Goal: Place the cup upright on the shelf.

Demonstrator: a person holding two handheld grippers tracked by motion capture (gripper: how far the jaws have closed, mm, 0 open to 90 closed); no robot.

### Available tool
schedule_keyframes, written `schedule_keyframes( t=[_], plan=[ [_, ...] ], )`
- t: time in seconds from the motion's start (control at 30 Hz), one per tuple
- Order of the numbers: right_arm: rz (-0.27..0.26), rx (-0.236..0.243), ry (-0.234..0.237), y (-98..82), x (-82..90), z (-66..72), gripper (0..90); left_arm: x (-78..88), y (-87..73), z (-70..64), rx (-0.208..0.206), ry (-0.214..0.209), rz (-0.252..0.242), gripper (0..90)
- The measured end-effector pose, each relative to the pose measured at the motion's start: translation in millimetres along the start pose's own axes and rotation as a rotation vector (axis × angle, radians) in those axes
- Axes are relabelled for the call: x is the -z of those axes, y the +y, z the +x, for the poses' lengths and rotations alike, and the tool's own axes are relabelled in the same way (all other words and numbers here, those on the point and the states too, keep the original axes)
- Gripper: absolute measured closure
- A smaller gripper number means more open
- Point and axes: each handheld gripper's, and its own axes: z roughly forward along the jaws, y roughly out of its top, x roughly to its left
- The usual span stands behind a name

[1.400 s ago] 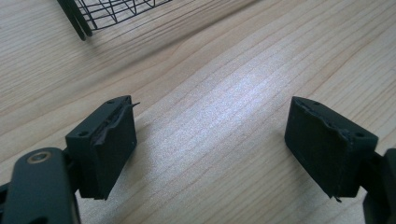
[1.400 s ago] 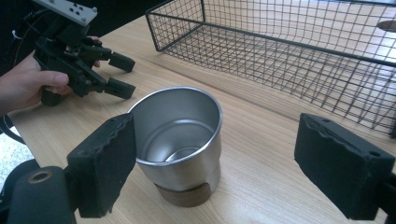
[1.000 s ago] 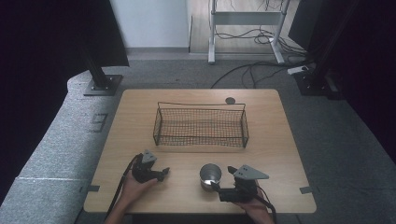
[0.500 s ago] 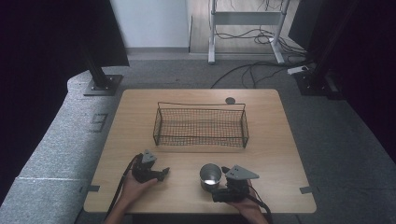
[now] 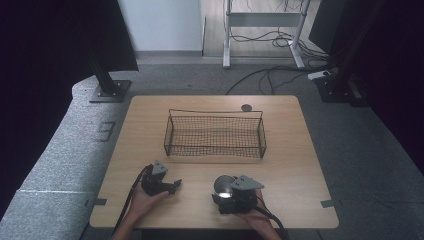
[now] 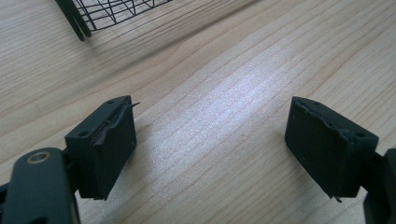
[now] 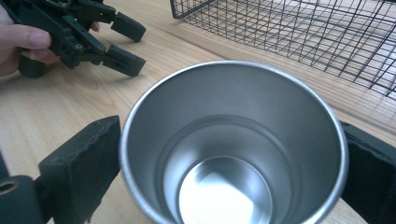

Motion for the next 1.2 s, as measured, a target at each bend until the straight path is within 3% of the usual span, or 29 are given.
schedule_keyframes(
  t=[0.17, 0.27, 0.47, 0.57, 0.7, 1.2],
  plan=[
    [-0.008, 0.01, -0.012, -0.7, -1.3, -0.3, 13.0, -0.2, 0.2, 0.1, -0.002, -0.002, 0.0, 16.4],
    [-0.005, 0.01, -0.036, -0.2, -0.9, 1.0, 13.7, -0.2, 0.3, 0.1, -0.002, -0.003, 0.0, 16.4],
    [0.002, 0.016, -0.032, 0.4, 0.2, -1.6, 14.2, -0.3, 0.3, 0.2, -0.002, -0.003, 0.0, 16.4],
    [-0.01, 0.001, -0.055, 0.9, 2.1, -4.0, 14.3, -0.4, 0.4, 0.2, -0.002, -0.003, 0.0, 16.4],
    [-0.03, -0.021, -0.049, 4.6, 8.0, -7.4, 14.4, -0.3, 0.4, 0.2, -0.003, -0.003, 0.0, 16.4],
    [-0.08, 0.023, -0.034, 19.8, 23.2, -10.8, 14.4, -0.2, 0.4, 0.3, -0.005, -0.003, 0.002, 16.5]
  ],
)
